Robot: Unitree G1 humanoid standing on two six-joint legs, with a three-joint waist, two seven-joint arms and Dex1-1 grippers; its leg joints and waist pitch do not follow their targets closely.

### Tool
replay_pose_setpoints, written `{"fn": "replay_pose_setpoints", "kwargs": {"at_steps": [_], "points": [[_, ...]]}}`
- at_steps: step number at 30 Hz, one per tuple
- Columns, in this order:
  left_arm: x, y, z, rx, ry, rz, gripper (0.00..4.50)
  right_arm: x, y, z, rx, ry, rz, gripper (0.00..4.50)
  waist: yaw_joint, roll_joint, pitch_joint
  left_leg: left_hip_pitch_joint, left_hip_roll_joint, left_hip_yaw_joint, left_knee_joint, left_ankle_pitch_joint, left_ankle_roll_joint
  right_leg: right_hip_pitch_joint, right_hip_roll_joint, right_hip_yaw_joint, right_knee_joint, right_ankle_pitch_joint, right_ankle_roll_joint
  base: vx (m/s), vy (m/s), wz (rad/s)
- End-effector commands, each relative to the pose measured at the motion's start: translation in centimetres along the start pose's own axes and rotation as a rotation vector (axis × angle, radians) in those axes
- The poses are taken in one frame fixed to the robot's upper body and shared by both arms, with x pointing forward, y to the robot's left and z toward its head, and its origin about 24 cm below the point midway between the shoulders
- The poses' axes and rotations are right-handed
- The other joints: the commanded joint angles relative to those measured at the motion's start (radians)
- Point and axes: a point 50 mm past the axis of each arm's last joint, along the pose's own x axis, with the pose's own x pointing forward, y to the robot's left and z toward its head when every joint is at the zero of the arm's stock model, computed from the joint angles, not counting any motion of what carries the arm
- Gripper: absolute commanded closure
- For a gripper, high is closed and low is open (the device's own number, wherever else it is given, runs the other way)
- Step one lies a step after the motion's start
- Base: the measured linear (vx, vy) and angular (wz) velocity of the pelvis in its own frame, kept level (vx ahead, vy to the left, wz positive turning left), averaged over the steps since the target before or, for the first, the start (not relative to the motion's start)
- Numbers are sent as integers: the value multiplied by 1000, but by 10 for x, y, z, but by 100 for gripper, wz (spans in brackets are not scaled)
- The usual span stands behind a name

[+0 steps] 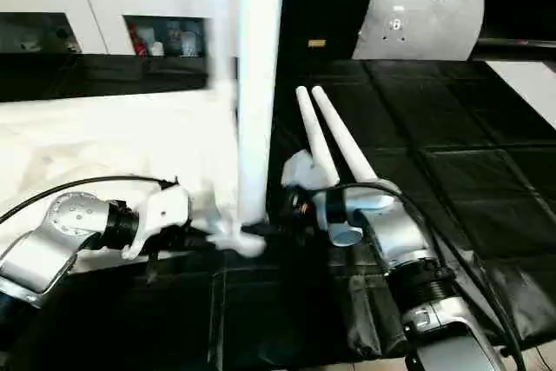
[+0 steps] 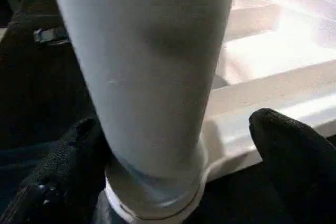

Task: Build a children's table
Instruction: Rotate leg to tighten

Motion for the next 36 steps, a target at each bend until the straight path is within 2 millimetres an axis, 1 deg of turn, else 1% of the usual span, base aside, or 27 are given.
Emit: {"fn": "replay_pose_setpoints", "kwargs": {"at_steps": [1, 2, 3, 4, 5, 8, 9, 11, 14, 15, 16, 18, 19, 24, 25, 27, 28, 29, 30, 31, 32, 33, 34, 35, 36], "points": [[4, -4, 3, 52, 6, -68, 450, -3, 0, -2, -12, 44, 42, 44, -5, 3, -66, 4, 28, -1, -68, -192, 50, 60, -61, 63, -65, -296, -175, 0, 0, 0], [3, -3, 2, 61, 11, -70, 450, -2, 2, -3, -9, 50, 72, 59, -6, -7, -63, 1, 27, 0, -68, -191, 55, 60, -60, 62, -68, -305, -169, 0, 0, 0], [2, -2, 1, 66, 17, -71, 450, -2, 3, -4, -9, 53, 92, 59, -3, -2, -64, 3, 27, -1, -68, -189, 55, 59, -61, 63, -67, -317, -167, 0, 0, 0], [1, -1, 0, 69, 22, -69, 450, -1, 3, -4, -6, 53, 104, 76, -3, -4, -61, 1, 26, -1, -68, -191, 57, 58, -60, 63, -68, -323, -165, 0, 0, 0], [0, 0, -1, 72, 26, -70, 450, -1, 4, -4, -8, 55, 116, 76, -3, -4, -62, 3, 28, -1, -68, -190, 56, 58, -60, 63, -66, -317, -167, 0, 0, 0], [-1, 0, -3, 73, 28, -71, 450, -1, 5, -5, -5, 61, 132, 104, -3, -5, -60, 4, 29, -2, -70, -193, 52, 58, -60, 64, -66, -312, -170, 0, 0, 0], [-2, 0, -3, 74, 30, -72, 450, -1, 6, -5, -3, 67, 145, 104, -4, -5, -60, 6, 29, -2, -70, -193, 51, 56, -59, 64, -65, -303, -175, 0, 0, 0], [-3, 0, -4, 74, 32, -72, 450, -1, 7, -6, -1, 73, 159, 133, -4, -5, -59, 4, 30, -2, -70, -190, 51, 57, -59, 64, -63, -292, -181, 0, 0, 0], [-3, 1, -4, 74, 29, -73, 450, 1, 7, -5, 8, 54, 154, 139, -3, -6, -58, 4, 29, -2, -70, -191, 49, 58, -60, 64, -63, -293, -183, 0, 0, 0], [-3, 1, -4, 74, 28, -74, 450, 1, 7, -5, 9, 52, 155, 150, -3, -4, -58, 4, 29, -2, -70, -192, 49, 58, -60, 64, -63, -294, -183, 0, 0, 0], [-3, 1, -4, 74, 27, -75, 450, 2, 7, -5, 9, 52, 158, 168, -4, -5, -58, 4, 29, -2, -71, -193, 48, 58, -60, 64, -63, -294, -183, 0, 0, 0], [-3, 1, -5, 75, 26, -77, 450, 3, 7, -5, 11, 50, 164, 169, -3, -5, -58, 4, 29, -2, -70, -194, 48, 58, -60, 64, -63, -295, -183, 0, 0, 0], [-3, 1, -6, 73, 28, -79, 450, 4, 9, -6, 14, 48, 172, 172, -3, -2, -58, 5, 29, -2, -71, -196, 47, 58, -60, 64, -63, -295, -183, 0, 0, 0], [-3, 2, -7, 43, 36, -61, 450, 8, 15, -10, 26, 44, 182, 176, -3, -2, -58, 5, 29, -2, -71, -202, 44, 59, -59, 64, -63, -286, -188, 0, 0, 0], [-3, 2, -7, 34, 35, -54, 450, 8, 16, -11, 29, 42, 180, 176, -2, 2, -58, 6, 30, -2, -71, -203, 41, 59, -60, 64, -62, -284, -189, 0, 0, 0], [-2, 4, -5, -17, 16, -7, 450, 12, 19, -13, 51, 25, 149, 176, -4, 0, -57, 7, 31, -2, -73, -211, 37, 59, -60, 65, -64, -294, -188, 0, 0, 0], [0, 8, 0, -74, -10, 57, 450, 20, 19, -16, 104, -4, 61, 176, -5, 7, -54, 7, 31, -2, -75, -224, 30, 58, -59, 65, -66, -303, -190, 0, 0, 0], [1, 9, 3, -100, -20, 93, 450, 25, 18, -17, 147, -20, -4, 176, -4, 6, -53, 8, 31, -4, -76, -233, 25, 58, -59, 64, -68, -317, -187, 0, 0, 0], [2, 10, 4, -113, -24, 113, 450, 28, 17, -18, 174, -29, -43, 176, -8, 5, -47, 7, 28, -7, -80, -271, 15, 57, -59, 60, -77, -392, -170, 0, 0, 0], [4, 11, 6, -132, -33, 139, 450, 32, 16, -18, 185, -37, -79, 176, -9, 5, -46, 12, 26, -8, -79, -295, 8, 55, -61, 58, -83, -444, -154, 0, 0, 0], [6, 13, 10, -162, -46, 175, 450, 36, 15, -19, 206, -50, -124, 176, -14, 2, -46, 11, 24, -12, -79, -313, 1, 56, -64, 55, -90, -515, -126, 0, 0, 0], [8, 15, 13, -191, -59, 209, 450, 41, 15, -19, 224, -64, -162, 176, -21, 12, -45, 11, 26, -13, -80, -325, -9, 54, -64, 55, -96, -540, -109, 0, 0, 0], [12, 17, 17, -234, -73, 258, 450, 48, 14, -18, 257, -83, -214, 176, -22, 10, -45, 14, 24, -15, -79, -331, -10, 52, -64, 52, -100, -549, -106, 0, 0, 0], [16, 20, 21, -269, -83, 307, 450, 55, 13, -17, 293, -105, -268, 176, -33, 11, -45, 12, 24, -16, -79, -338, -14, 53, -63, 51, -101, -550, -103, 0, 0, 0], [16, 21, 22, -275, -84, 315, 450, 56, 13, -16, 299, -108, -276, 176, -38, 11, -47, 8, 22, -20, -78, -343, -13, 56, -65, 47, -103, -561, -95, 0, 0, 0]]}}
